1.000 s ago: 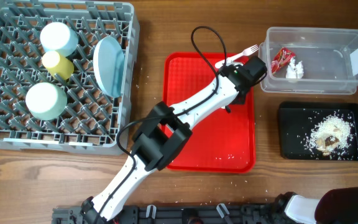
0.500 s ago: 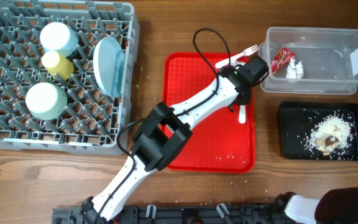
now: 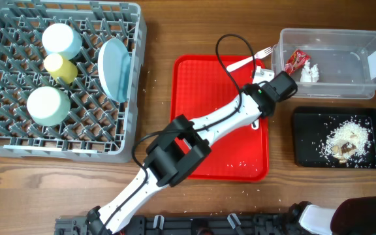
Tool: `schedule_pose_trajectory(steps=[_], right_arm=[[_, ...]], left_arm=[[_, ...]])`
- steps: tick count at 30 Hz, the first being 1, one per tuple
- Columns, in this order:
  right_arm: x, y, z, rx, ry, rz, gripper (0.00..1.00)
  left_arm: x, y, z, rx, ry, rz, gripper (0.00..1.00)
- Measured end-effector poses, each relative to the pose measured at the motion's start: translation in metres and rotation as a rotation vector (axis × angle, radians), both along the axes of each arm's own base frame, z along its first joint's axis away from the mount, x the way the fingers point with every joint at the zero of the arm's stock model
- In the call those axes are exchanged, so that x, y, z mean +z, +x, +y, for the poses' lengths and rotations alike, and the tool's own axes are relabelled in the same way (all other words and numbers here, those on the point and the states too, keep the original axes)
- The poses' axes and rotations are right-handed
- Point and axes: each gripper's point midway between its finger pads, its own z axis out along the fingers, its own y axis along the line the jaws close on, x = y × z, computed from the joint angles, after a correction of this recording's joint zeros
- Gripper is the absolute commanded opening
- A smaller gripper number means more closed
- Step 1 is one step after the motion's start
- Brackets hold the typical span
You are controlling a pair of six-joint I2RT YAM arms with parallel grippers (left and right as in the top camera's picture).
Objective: Sort waste into correct bins and load items into the dishwasher rack
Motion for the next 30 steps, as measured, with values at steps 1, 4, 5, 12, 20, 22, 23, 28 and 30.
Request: schedule_pose_trajectory(steps=[1, 4, 5, 12, 20, 22, 23, 28, 30], right_arm=[[0.000, 0.000, 0.000, 0.000, 0.000, 0.000, 1.00], [0.000, 0.000, 0.000, 0.000, 0.000, 0.000, 1.00], [0.000, 0.000, 0.000, 0.000, 0.000, 0.000, 1.00], [0.000, 0.000, 0.000, 0.000, 0.000, 0.000, 1.00], [0.000, 0.000, 0.000, 0.000, 0.000, 0.000, 1.00], [0.000, 0.000, 0.000, 0.000, 0.000, 0.000, 1.00], [0.000, 0.000, 0.000, 0.000, 0.000, 0.000, 1.00], [0.000, 0.000, 0.000, 0.000, 0.000, 0.000, 1.00], [0.000, 0.000, 0.000, 0.000, 0.000, 0.000, 1.00]], left_arm=[[-0.001, 0.002, -0.002, 0.003, -0.001, -0.014, 0.41], [-0.001, 0.014, -0.004, 0.027, -0.014, -0.068, 0.41], [-0.002, 0.017, -0.005, 0.033, -0.017, -0.083, 0.40], [-0.003, 0.025, -0.008, 0.052, -0.030, -0.122, 0.31], [-0.004, 0.025, -0.006, 0.056, -0.016, -0.129, 0.11], [-0.004, 0.026, -0.006, 0.057, -0.017, -0.129, 0.12], [-0.004, 0.026, -0.006, 0.057, -0.017, -0.129, 0.12], [-0.003, 0.027, -0.008, 0.058, -0.028, -0.134, 0.31], [-0.002, 0.030, -0.012, 0.058, -0.043, -0.147, 0.54]])
